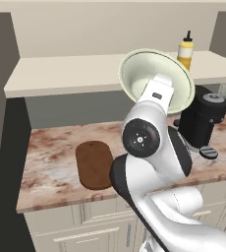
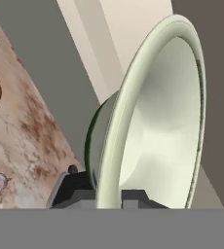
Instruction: Open the cabinet. Place the bowl and condiment on the counter. Then place the lime and garlic on the cutting board.
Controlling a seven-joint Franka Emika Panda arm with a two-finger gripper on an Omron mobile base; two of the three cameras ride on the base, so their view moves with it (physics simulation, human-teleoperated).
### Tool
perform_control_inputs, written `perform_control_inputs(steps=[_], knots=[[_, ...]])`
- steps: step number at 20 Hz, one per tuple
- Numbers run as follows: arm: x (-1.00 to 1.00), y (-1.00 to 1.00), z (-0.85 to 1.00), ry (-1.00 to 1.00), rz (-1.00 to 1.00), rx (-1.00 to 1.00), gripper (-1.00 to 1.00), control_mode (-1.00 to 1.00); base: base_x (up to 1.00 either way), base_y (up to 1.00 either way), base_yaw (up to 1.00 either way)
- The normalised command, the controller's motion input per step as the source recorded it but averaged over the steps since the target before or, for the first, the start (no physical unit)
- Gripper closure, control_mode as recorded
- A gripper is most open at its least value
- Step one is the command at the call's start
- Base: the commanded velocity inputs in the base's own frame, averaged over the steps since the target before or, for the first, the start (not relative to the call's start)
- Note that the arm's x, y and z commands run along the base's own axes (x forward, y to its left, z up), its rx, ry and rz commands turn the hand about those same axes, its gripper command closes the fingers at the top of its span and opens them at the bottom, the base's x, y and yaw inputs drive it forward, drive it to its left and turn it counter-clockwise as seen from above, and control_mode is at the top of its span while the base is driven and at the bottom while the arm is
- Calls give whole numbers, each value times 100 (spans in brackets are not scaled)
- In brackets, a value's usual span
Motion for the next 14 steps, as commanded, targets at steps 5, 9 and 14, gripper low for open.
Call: perform_control_inputs(steps=[5, 9, 14], knots=[[0, 0, -27, 7, 0, 0, 100, -100, 0, 0, 0], [-6, -1, -32, 3, 0, 0, 100, -100, 0, 0, 0], [-13, -7, -32, 0, 0, 0, 100, -100, 0, 0, 0]])
